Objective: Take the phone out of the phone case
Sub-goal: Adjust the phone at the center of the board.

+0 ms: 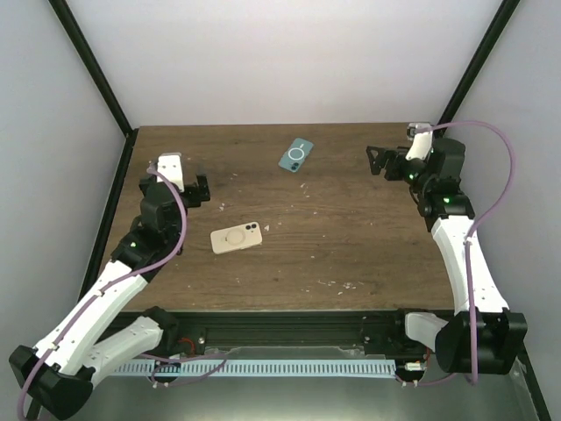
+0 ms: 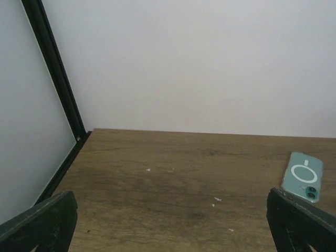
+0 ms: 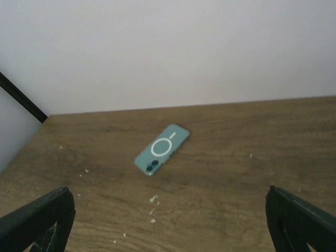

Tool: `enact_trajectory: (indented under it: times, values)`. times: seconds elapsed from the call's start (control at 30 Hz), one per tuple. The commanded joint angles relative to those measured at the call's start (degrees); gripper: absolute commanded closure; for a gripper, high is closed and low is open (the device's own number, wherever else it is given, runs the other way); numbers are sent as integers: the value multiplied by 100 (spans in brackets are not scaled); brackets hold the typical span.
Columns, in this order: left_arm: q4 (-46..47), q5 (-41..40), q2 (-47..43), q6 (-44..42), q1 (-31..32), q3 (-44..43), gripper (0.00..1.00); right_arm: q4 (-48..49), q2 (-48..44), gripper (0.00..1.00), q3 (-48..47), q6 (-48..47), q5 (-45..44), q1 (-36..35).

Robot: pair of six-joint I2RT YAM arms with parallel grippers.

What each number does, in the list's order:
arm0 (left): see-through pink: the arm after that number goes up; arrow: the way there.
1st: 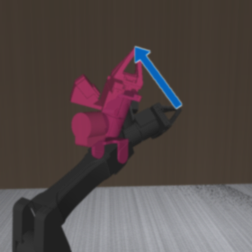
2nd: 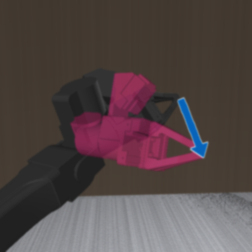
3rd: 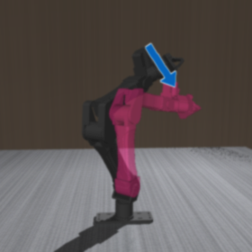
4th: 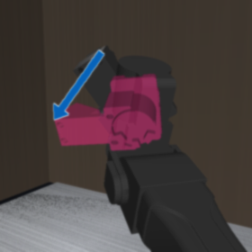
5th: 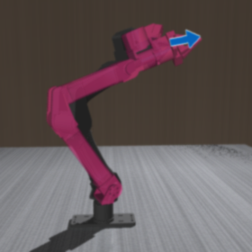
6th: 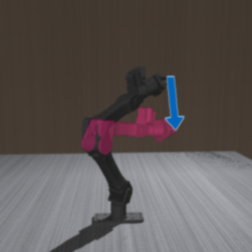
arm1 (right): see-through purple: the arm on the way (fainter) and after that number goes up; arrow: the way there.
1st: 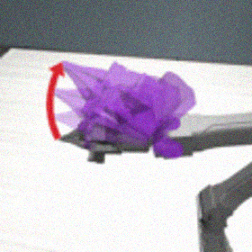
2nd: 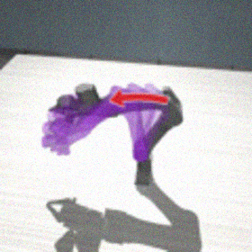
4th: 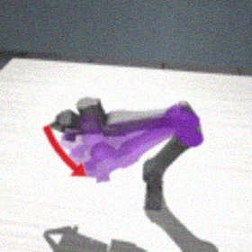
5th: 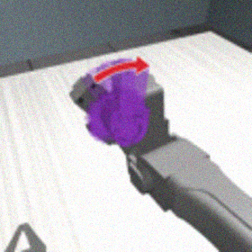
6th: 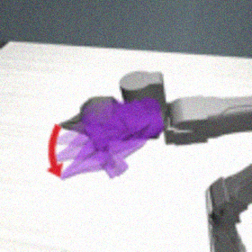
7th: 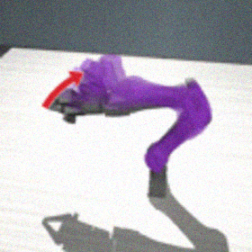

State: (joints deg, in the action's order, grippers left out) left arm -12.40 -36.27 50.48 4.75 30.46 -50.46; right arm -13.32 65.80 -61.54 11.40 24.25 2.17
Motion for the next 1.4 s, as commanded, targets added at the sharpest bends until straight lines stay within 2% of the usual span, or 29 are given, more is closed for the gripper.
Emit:
enact_trajectory:
  times: [0.0,0.27,0.37,0.5,0.63,0.77,0.97,1.13,1.37]
  values:
    - [-2,308,-209,304,-135,161,0,359,-14,0,343,-57,95,109]
    - [468,1166,-1270,418,-319,1035,1,702,-37,0,936,-117,199,209]
    - [359,1320,-1409,332,-367,1179,9,790,-47,0,1073,-196,236,244]
    - [-883,1357,-397,743,-406,459,17,953,-78,0,1251,-481,324,297]
    - [-1476,2163,875,1303,-431,-54,11,1040,-84,0,1356,-700,668,350]
    - [-1267,2775,1746,1988,-441,1,5,1089,-118,0,1418,-893,1222,383]
    - [-1158,2886,2765,2801,-484,-16,1,1117,-119,0,1410,-1081,1627,406]
    - [-355,3884,3646,3552,-1137,226,0,1145,-127,0,1407,-1086,1778,419]
    - [-25,4167,4474,3456,-1322,-25,0,1165,-123,0,1413,-1106,1926,430]
